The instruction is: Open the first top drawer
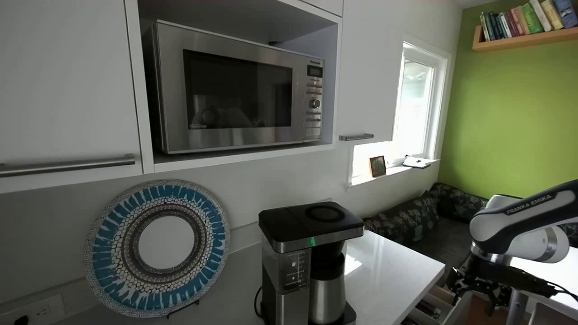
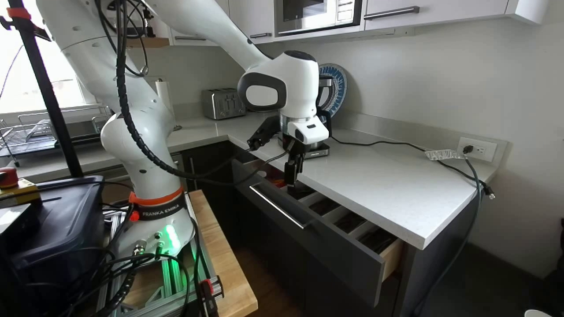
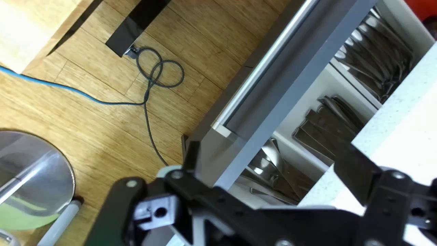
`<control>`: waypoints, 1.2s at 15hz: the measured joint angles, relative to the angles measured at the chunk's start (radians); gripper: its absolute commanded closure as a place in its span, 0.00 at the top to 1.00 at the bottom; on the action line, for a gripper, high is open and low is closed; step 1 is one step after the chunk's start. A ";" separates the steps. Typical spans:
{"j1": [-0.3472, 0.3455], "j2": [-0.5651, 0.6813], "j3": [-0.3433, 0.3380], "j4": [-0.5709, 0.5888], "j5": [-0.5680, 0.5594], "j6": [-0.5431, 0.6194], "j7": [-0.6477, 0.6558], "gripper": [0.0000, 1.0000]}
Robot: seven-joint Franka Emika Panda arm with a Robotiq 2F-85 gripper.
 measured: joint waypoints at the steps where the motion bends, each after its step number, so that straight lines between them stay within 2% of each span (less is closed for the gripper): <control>1: -0.007 -0.036 0.000 0.006 -0.025 -0.039 -0.001 1.00; 8: -0.047 -0.293 0.019 0.009 -0.137 -0.290 -0.006 1.00; 12: -0.069 -0.403 0.037 0.000 -0.194 -0.323 -0.011 1.00; 18: -0.069 -0.488 0.043 0.006 -0.214 -0.323 -0.035 1.00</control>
